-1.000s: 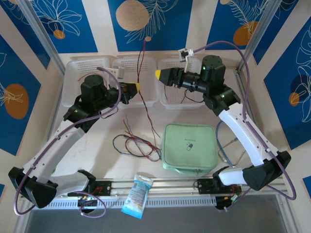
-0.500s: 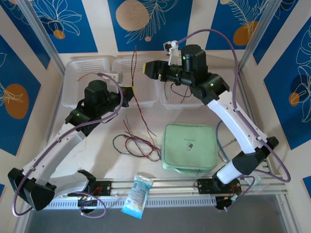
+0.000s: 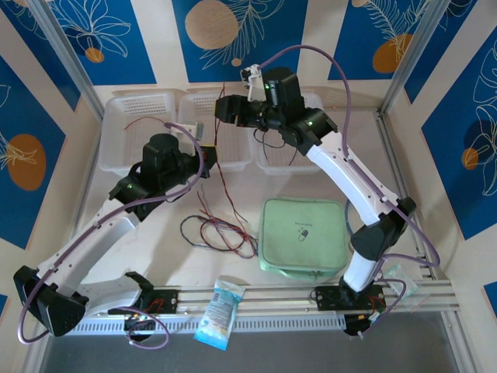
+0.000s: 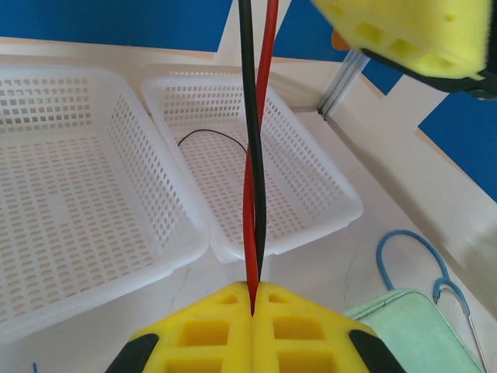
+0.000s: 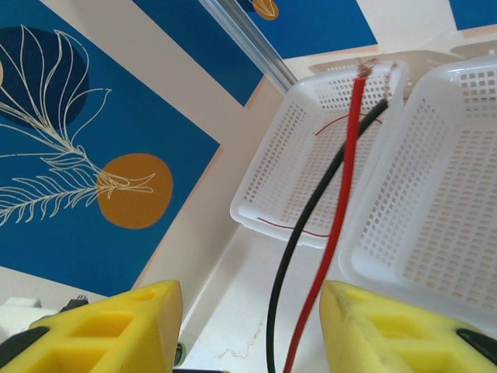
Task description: Untangle the cables
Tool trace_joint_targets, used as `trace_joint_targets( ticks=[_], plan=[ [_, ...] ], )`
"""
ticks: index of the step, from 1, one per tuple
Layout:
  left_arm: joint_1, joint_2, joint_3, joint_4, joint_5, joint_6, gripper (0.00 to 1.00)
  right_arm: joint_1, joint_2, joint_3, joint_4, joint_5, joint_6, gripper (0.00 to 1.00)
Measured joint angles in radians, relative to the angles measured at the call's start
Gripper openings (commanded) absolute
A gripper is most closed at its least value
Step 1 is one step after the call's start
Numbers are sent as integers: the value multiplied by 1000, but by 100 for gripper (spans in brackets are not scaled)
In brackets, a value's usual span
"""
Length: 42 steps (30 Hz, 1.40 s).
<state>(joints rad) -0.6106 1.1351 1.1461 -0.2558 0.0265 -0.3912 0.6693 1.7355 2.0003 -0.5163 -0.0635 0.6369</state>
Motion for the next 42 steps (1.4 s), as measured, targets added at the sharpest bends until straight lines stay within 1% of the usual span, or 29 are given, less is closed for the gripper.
trace_joint_targets(
  ticks=[4,12,20,23,30,34,42],
  plan=[
    [-7,0,0,0,-6,1,0,5,34,39,-10,1,0,52],
    [-14,0,0,0,-11,6,0,5,55,49,-33,11,11,53],
    [-16,0,0,-3,-14,8,0,5,55,49,-34,8,16,53],
    [-16,1,0,-18,-16,8,0,5,52,45,-33,28,16,55],
    [-16,14,1,-23,-21,20,0,20,-9,24,-39,76,4,57],
    [-16,19,1,-24,-21,27,0,36,-41,25,-38,77,0,58],
    [-16,19,1,-29,-29,27,0,36,10,47,-48,65,3,61]
  ],
)
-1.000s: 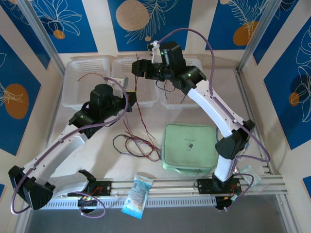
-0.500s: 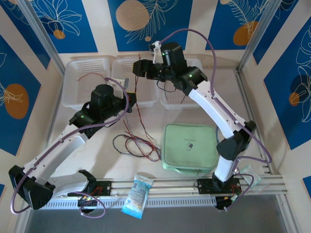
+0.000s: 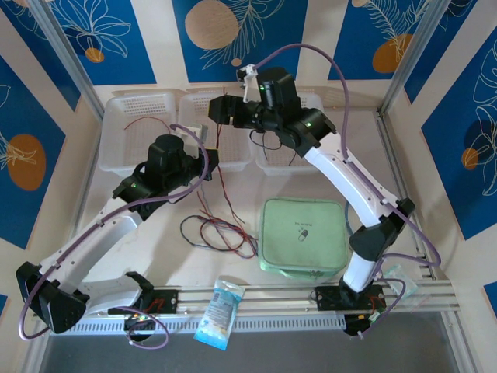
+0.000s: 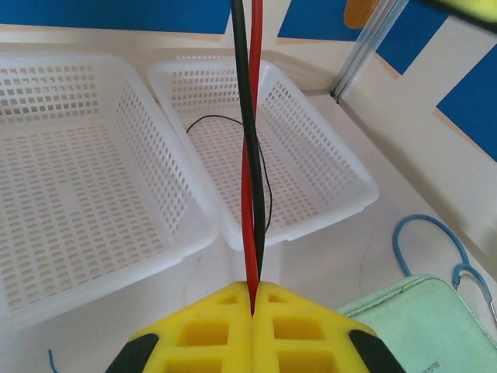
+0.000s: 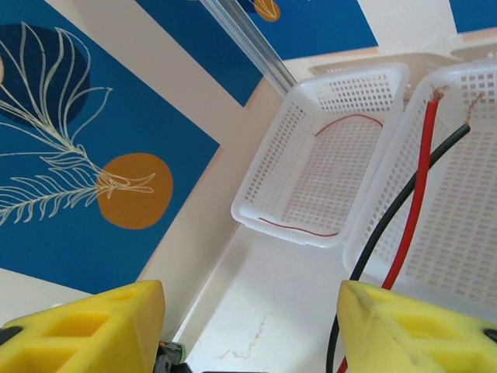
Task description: Untangle the cables
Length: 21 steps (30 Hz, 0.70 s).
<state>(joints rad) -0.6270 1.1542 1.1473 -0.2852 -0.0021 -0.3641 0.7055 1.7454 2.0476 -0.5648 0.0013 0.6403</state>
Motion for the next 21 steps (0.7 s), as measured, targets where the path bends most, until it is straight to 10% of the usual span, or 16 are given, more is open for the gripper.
trace_joint_targets(
  ticks=[21],
  plan=[
    [0,-4,0,-24,-13,19,0,-42,108,7,5,-93,76,61]
  ],
)
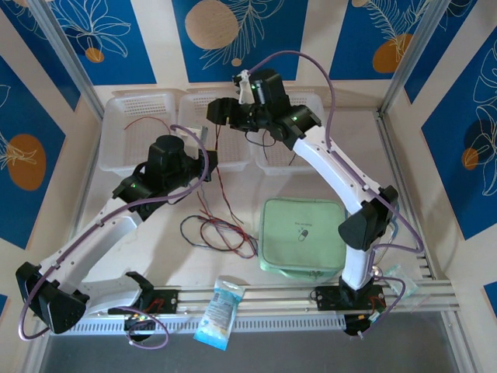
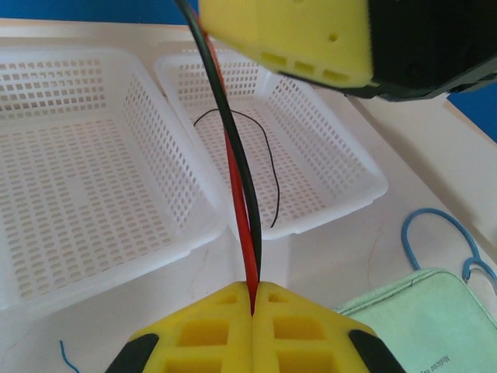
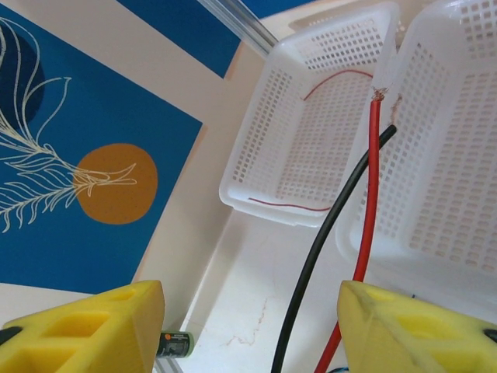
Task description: Untangle the cables
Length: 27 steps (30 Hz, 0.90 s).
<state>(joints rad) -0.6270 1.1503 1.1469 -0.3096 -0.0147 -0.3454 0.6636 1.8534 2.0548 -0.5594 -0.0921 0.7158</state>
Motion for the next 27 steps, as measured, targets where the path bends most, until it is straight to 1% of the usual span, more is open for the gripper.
trace_joint_targets(
  ticks=[4,11,16,20,22,23,24,26,27],
  plan=[
    [0,-8,0,-14,-12,21,0,0,16,0,-13,-12,6,58],
    [0,-9,0,-26,-21,42,0,2,16,0,-10,-40,21,44],
    [0,-9,0,-32,-21,56,0,7,16,2,-13,-47,18,39],
    [0,-9,1,-40,-21,63,0,13,16,2,-19,-47,18,39],
    [0,-9,4,-48,-21,66,0,13,16,2,-19,-47,18,36],
    [0,-9,6,-50,-21,67,0,14,16,2,-19,-47,18,32],
    [0,-9,7,-50,-21,67,0,15,17,2,-18,-48,19,26],
    [0,-9,8,-51,-21,67,0,15,17,2,-18,-53,17,5],
    [0,-9,8,-51,-21,67,0,15,18,2,-18,-55,14,0]
  ],
)
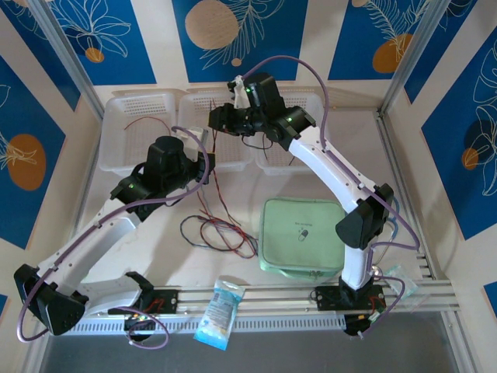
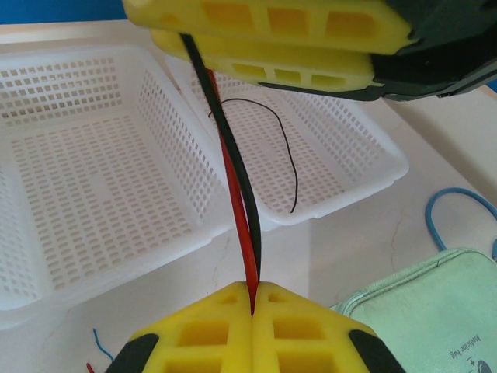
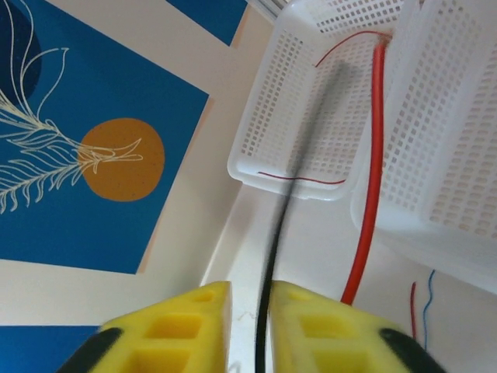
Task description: Untangle the cables
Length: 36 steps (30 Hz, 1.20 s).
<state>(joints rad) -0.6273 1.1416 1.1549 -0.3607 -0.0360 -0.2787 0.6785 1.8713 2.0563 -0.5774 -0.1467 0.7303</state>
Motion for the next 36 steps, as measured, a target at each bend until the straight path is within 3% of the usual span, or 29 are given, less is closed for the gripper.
trace_joint_targets(
  ticks=[4,10,14,17,22,26,36],
  plan=[
    [0,0,0,-3,-3,0,0,0,0,-4,8,-4,-12,0],
    [2,-2,2,-6,9,-16,45,-16,-48,-158,145,-50,-21,0],
    [24,-19,2,-5,66,-45,56,-58,-106,-311,296,-125,-14,0],
    [69,-45,2,9,136,-94,57,-100,-145,-397,426,-196,-8,0],
    [216,-89,-3,108,299,-255,57,-164,-213,-542,690,-343,-8,0],
    [291,-85,-5,212,425,-372,52,-186,-217,-569,807,-449,-5,0],
    [313,82,-15,486,682,-600,47,-190,-197,-586,1084,-649,121,0]
  ],
)
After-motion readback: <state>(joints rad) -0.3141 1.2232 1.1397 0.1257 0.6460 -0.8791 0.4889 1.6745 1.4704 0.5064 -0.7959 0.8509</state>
